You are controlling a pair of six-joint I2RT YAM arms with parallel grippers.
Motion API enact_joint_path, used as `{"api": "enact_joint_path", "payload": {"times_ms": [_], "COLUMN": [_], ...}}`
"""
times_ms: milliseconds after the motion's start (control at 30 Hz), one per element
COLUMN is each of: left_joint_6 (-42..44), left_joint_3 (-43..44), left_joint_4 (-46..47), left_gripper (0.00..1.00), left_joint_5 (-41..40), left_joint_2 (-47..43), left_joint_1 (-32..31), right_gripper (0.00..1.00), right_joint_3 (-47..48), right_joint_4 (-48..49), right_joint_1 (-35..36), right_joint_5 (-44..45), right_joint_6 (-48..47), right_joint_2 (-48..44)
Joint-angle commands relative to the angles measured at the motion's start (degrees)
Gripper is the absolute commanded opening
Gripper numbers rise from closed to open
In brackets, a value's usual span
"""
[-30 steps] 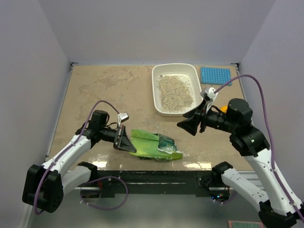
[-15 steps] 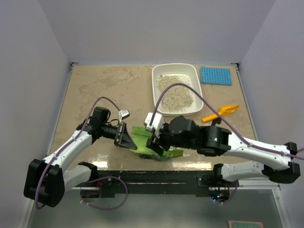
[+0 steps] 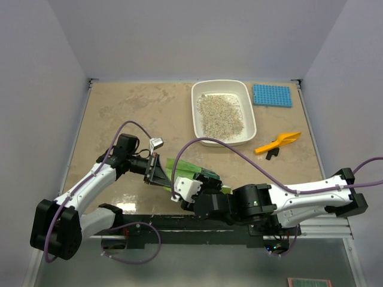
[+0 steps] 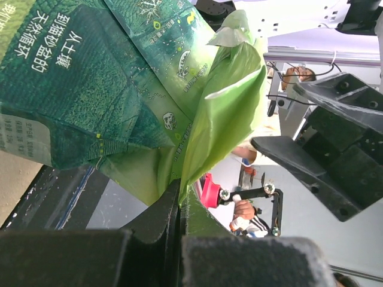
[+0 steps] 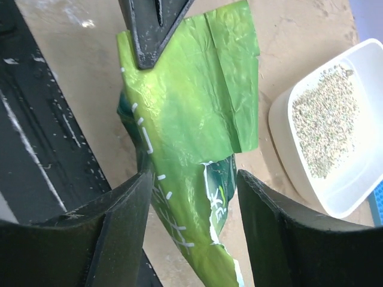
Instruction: Fill the litter box with clean litter
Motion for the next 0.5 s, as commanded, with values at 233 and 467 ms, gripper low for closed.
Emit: {"api": "enact_joint_path", "payload": {"times_ms": [233, 467], "left_joint_6": [1.9, 1.9], "left_joint_3": [-0.1, -0.2], "left_joint_4": [-0.1, -0.1], "left_gripper": [0.00, 0.00], "left_joint_5": [-5.9, -5.9], "left_joint_2": [0.8, 1.0], "left_joint_1": [0.2, 0.3], "right_gripper": [0.62, 0.63], "right_joint_3": [-1.5, -2.2], "right_joint_4": [3.7, 5.7], "right_joint_1": [1.4, 1.4], "right_joint_5": [1.4, -0.7], "right_joint_6": [-2.2, -5.9], "right_joint_2": [2.4, 4.2]}}
